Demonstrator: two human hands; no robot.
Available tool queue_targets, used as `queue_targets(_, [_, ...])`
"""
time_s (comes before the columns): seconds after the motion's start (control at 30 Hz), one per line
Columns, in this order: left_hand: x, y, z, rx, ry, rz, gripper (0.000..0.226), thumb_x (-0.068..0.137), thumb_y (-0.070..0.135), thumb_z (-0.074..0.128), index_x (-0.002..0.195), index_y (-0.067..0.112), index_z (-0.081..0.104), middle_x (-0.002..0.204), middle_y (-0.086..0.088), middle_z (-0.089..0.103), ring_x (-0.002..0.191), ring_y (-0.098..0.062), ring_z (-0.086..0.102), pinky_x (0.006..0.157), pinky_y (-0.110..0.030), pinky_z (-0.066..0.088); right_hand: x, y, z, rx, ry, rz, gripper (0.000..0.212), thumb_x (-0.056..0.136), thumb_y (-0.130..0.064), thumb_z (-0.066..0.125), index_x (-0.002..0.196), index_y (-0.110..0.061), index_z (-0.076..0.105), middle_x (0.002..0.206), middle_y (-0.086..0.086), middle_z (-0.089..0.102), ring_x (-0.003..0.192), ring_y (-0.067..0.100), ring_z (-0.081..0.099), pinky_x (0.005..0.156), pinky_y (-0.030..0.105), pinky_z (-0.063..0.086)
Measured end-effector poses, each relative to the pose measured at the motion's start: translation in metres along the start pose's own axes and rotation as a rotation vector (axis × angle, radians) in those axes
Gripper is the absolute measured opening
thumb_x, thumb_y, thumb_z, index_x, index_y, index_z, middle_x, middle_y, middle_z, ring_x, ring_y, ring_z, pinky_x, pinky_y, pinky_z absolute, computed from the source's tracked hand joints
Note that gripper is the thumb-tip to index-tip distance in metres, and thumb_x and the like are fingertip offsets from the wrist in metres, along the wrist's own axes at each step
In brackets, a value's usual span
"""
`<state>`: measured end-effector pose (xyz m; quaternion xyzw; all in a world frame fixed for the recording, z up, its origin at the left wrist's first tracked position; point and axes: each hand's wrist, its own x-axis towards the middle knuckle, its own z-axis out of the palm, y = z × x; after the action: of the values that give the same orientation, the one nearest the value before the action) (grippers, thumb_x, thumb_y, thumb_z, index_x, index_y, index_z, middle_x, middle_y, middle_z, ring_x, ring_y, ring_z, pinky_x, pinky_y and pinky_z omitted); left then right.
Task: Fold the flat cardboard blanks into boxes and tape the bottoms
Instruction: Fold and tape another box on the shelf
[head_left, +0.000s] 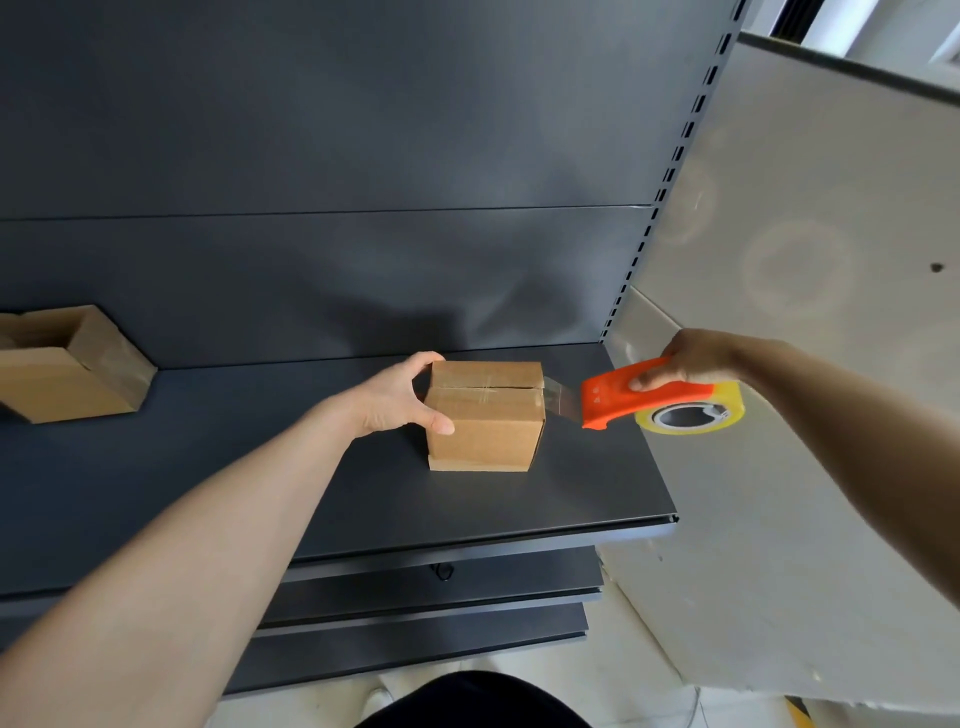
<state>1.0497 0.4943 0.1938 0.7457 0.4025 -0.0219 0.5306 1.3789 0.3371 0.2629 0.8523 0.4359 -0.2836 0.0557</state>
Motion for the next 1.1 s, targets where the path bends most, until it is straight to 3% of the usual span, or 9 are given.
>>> queue_targets(0.17, [-0.004, 0.003, 0.003, -0.051, -0.012, -0.009, 0.105, 0.052, 0.025, 0.087, 0.140, 0.038, 0.031, 0.141, 0.008, 0.038, 0.125, -0.023, 0.046, 0.111, -0.043, 0.034, 0.008, -0.022, 0.015, -0.069, 0.014, -0.011, 0.055, 0.067, -0.071, 0.067, 0.076, -0.018, 0.056, 0.086, 0.004, 0.060, 0.083, 0.026, 0.059, 0.077, 0.034, 0.045])
queue_targets(0.33, [-0.004, 0.002, 0.005, -0.107, -0.017, -0.026, 0.102, 0.064, 0.011, 0.084, 0.144, 0.036, 0.026, 0.142, 0.009, 0.030, 0.127, -0.022, 0.043, 0.111, -0.039, 0.034, 0.009, -0.052, 0.028, -0.097, 0.040, -0.049, 0.060, 0.069, -0.068, 0.068, 0.093, -0.014, 0.054, 0.092, 0.005, 0.059, 0.086, 0.027, 0.057, 0.072, 0.032, 0.041])
queue_targets(0.43, [-0.006, 0.007, 0.008, -0.260, -0.053, -0.039, 0.086, 0.079, 0.000, 0.072, 0.146, 0.027, 0.025, 0.133, 0.010, 0.034, 0.121, -0.017, 0.047, 0.100, -0.034, 0.043, 0.007, -0.062, 0.026, -0.107, 0.059, -0.051, 0.060, 0.070, -0.066, 0.069, 0.095, -0.013, 0.055, 0.091, 0.006, 0.059, 0.085, 0.027, 0.057, 0.070, 0.031, 0.040])
queue_targets(0.5, [-0.007, 0.011, 0.011, -0.395, -0.041, -0.042, 0.065, 0.089, 0.008, 0.064, 0.142, 0.024, 0.030, 0.133, 0.007, 0.043, 0.116, -0.016, 0.052, 0.091, -0.033, 0.048, 0.006, -0.063, 0.026, -0.118, 0.068, -0.050, 0.060, 0.070, -0.066, 0.070, 0.095, -0.012, 0.058, 0.090, 0.006, 0.059, 0.084, 0.027, 0.057, 0.069, 0.031, 0.040])
queue_targets(0.6, [-0.005, 0.013, 0.017, -0.372, 0.105, -0.033, 0.040, 0.099, 0.018, 0.049, 0.137, 0.021, 0.037, 0.136, 0.000, 0.048, 0.115, -0.019, 0.054, 0.095, -0.044, 0.048, 0.005, -0.065, 0.028, -0.125, 0.079, -0.045, 0.062, 0.069, -0.066, 0.070, 0.096, -0.012, 0.059, 0.087, 0.006, 0.060, 0.083, 0.027, 0.058, 0.069, 0.032, 0.041])
queue_targets(0.9, [0.000, 0.021, 0.023, -0.269, 0.262, -0.030, 0.025, 0.097, 0.008, 0.048, 0.121, 0.013, 0.047, 0.121, -0.007, 0.056, 0.104, -0.025, 0.056, 0.085, -0.048, 0.053, 0.001, -0.076, 0.032, -0.211, 0.202, -0.066, 0.057, 0.069, -0.068, 0.067, 0.088, -0.017, 0.052, 0.077, -0.001, 0.050, 0.087, 0.027, 0.057, 0.071, 0.032, 0.044])
queue_targets(1.03, [-0.001, 0.024, 0.027, -0.228, 0.253, -0.004, 0.024, 0.096, 0.009, 0.050, 0.119, 0.017, 0.050, 0.124, -0.004, 0.057, 0.104, -0.029, 0.059, 0.081, -0.046, 0.051, -0.001, -0.078, 0.059, -0.420, 0.282, -0.083, 0.049, 0.084, -0.058, 0.056, 0.109, -0.017, 0.062, 0.108, 0.004, 0.065, 0.108, 0.025, 0.059, 0.086, 0.031, 0.039])
queue_targets(1.1, [-0.001, 0.023, 0.028, -0.242, 0.266, -0.006, 0.025, 0.096, 0.010, 0.051, 0.120, 0.018, 0.050, 0.126, -0.003, 0.057, 0.102, -0.028, 0.059, 0.078, -0.045, 0.050, 0.006, -0.073, 0.075, -0.402, 0.298, -0.051, 0.046, 0.090, -0.055, 0.046, 0.112, -0.019, 0.063, 0.110, 0.006, 0.067, 0.108, 0.026, 0.059, 0.098, 0.034, 0.034])
